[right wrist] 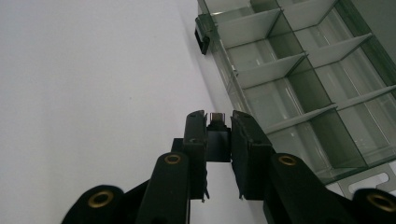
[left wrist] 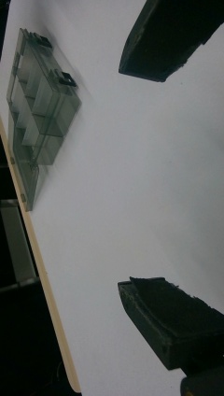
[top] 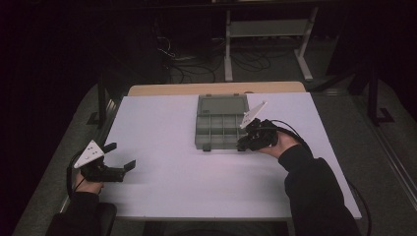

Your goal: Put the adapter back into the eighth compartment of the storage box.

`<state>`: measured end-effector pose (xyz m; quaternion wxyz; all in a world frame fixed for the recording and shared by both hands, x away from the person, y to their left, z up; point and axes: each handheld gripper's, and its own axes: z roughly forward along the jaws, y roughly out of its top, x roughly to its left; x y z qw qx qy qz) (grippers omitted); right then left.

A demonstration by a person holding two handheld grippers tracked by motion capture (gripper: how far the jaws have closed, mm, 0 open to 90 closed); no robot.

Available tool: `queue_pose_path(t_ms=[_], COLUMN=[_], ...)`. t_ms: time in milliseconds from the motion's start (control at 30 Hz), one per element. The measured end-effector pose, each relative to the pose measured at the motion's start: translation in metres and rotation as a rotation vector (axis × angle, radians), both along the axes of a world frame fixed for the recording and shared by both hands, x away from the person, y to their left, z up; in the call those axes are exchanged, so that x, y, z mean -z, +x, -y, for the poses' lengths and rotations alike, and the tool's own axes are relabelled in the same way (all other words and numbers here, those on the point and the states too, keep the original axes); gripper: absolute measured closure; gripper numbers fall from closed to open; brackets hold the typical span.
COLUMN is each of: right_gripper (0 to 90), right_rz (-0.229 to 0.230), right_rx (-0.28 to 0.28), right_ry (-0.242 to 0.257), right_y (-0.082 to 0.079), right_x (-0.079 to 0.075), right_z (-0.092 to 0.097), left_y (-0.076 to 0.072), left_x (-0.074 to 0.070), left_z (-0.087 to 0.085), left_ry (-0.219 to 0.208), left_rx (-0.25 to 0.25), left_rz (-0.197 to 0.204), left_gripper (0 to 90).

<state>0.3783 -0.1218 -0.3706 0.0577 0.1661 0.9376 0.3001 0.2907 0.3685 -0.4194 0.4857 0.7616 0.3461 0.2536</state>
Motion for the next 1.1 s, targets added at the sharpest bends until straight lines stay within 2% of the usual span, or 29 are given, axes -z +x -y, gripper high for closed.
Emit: queue_pose_path(t_ms=[800,1100], right_gripper=[75.5,75.4], right_rz=[-0.005,-0.003], right_rx=[0.089,0.119], right_ry=[0.014,0.003], right_y=[0.028,0.041], right_x=[0.006,0.015], right_z=[0.01,0.01], left_y=[0.0,0.0], left_x=[0.0,0.0], left_z=[0.0,0.0], left_ry=[0.002,0.002], left_rx=[0.003,0.003], left_rz=[-0.002,-0.002], left_gripper=[0.0,0.0])
